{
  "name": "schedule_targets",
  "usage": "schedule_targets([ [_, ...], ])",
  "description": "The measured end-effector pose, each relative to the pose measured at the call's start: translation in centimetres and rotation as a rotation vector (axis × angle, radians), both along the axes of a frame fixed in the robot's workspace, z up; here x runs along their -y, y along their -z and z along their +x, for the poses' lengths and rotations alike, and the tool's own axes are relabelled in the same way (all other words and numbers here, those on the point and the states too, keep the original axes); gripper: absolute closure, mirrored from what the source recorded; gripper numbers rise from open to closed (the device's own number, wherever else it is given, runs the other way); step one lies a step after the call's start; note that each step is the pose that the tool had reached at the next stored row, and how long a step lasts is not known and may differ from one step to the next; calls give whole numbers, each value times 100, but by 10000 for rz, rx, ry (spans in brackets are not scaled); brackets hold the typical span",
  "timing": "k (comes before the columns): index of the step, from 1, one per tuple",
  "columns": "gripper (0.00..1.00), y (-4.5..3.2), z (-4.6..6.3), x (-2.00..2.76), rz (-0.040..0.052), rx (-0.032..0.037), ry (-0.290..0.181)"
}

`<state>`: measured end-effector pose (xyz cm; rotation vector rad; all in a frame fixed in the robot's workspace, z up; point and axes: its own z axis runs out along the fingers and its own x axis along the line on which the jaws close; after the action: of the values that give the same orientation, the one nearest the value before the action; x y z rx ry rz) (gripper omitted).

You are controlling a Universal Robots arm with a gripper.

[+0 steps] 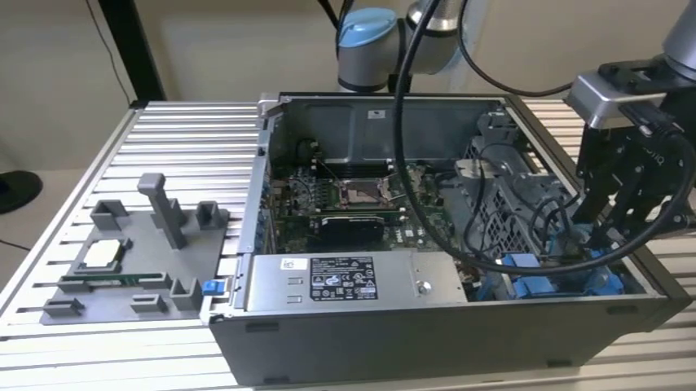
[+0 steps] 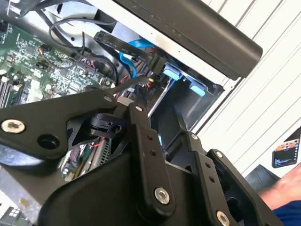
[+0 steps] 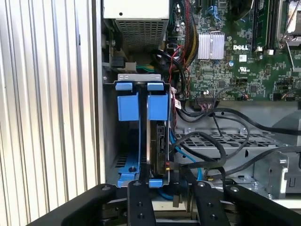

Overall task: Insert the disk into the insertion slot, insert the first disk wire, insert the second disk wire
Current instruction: 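Insert the first disk wire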

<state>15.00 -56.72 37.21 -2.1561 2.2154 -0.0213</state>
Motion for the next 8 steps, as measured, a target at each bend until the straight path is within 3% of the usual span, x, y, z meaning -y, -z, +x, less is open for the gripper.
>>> schedule_targets([
  [4,0,-2,19,1,-4,-11,1],
  [8,0,-1,132,0,-2,-191,0],
])
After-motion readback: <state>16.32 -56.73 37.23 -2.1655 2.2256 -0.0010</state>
